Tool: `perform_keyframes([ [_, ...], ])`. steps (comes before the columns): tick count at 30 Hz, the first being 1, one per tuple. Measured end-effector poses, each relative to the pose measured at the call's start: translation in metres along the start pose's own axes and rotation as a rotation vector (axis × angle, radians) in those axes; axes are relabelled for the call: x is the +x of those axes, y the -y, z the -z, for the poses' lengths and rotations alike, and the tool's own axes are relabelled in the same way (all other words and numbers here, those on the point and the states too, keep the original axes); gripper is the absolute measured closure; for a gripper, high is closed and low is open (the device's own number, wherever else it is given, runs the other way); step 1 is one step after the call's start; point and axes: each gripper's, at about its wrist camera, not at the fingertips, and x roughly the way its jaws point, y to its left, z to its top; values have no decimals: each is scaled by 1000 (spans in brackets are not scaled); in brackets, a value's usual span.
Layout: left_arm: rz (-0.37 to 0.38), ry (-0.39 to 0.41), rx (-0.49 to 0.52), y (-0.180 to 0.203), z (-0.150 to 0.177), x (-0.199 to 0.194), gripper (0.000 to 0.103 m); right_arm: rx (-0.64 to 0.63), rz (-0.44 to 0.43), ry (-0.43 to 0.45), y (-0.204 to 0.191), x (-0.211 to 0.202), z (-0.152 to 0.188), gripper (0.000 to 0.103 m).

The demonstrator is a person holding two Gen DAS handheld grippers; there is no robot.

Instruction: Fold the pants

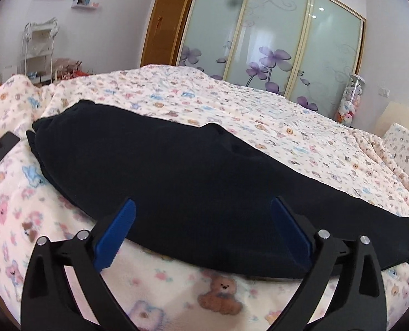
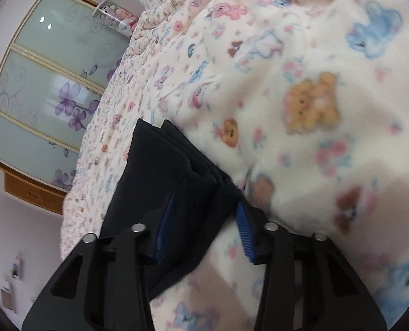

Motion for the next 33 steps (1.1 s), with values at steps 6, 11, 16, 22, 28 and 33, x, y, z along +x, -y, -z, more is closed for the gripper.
perform_keyframes([
  [6, -2, 6, -65, -9, -3, -1, 2, -3, -64, 62, -4, -12, 3, 85],
  [11, -8, 16, -178, -27, -9, -2, 2, -187, -150, 180, -50, -42, 16, 85],
  [16, 35, -4, -288, -44, -12, 0, 2, -381, -284, 161, -128, -53, 54, 85],
  [22, 52, 9, -371, -59, -14, -5, 2, -592, -466, -13, -239, -26, 141, 85],
  [28, 38, 36, -460, -78, -16, -9, 2, -789, -490, -282, -301, 42, 258, 85],
  [33, 52, 26, -489, -86, -16, -11, 2, -837, -340, -413, -292, 93, 309, 85],
])
